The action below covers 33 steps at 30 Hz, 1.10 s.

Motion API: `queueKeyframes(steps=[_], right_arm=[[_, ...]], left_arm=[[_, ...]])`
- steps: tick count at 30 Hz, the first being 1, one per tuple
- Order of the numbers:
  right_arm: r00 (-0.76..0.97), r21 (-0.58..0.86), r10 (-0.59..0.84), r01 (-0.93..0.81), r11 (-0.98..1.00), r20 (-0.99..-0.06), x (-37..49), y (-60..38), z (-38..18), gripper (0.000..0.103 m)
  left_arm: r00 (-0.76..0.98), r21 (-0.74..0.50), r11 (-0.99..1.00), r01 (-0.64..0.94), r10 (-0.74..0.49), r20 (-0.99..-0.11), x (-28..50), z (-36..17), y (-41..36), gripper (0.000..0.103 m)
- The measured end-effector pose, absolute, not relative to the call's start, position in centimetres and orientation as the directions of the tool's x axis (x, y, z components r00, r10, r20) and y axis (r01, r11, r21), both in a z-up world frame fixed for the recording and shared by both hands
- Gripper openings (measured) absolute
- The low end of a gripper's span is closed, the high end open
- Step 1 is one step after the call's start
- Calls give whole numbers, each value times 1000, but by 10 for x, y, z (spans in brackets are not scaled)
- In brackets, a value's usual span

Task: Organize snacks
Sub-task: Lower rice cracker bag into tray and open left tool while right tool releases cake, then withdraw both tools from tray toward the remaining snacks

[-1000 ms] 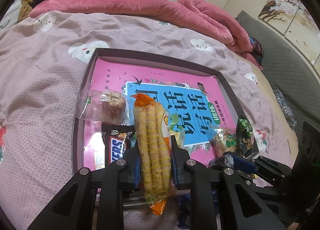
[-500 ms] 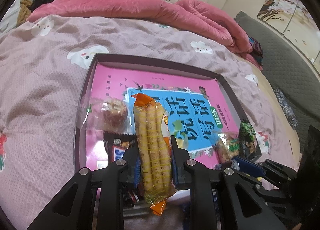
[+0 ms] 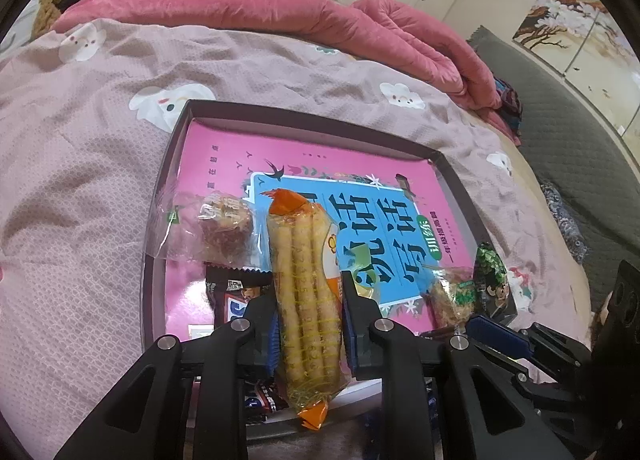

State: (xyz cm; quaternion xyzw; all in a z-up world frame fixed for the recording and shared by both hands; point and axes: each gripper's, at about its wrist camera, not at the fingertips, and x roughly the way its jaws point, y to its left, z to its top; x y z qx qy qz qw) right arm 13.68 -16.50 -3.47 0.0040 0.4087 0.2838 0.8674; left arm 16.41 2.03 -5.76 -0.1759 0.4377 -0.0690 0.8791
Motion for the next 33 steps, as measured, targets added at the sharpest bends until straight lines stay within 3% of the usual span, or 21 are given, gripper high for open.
queueKeyframes(steps=[3,8,10,17,33], right_arm=[[504,239,497,-492,837,-706,137,-165,-34,28],[507,235,501,-498,835,-701,135,-164,-32,28],[509,235,501,-499,834,-700,134,-164,-31,28],[521,227,501,-502,835,-691,132,-164,-28,28],[555,228,498,-484,845,-667,129,-171,-18,36]], left_arm=[[608,-374,927,-36,-276,-744,164,-57,21,38],[612,-368,929,-34,-272,-743,161,-54,20,39],[614,-367,929,-36,-270,-741,160,-53,21,47],[623,-369,929,-39,-266,-735,156,-47,23,50],[630,-353,934,-47,-247,-736,145,-30,23,71]])
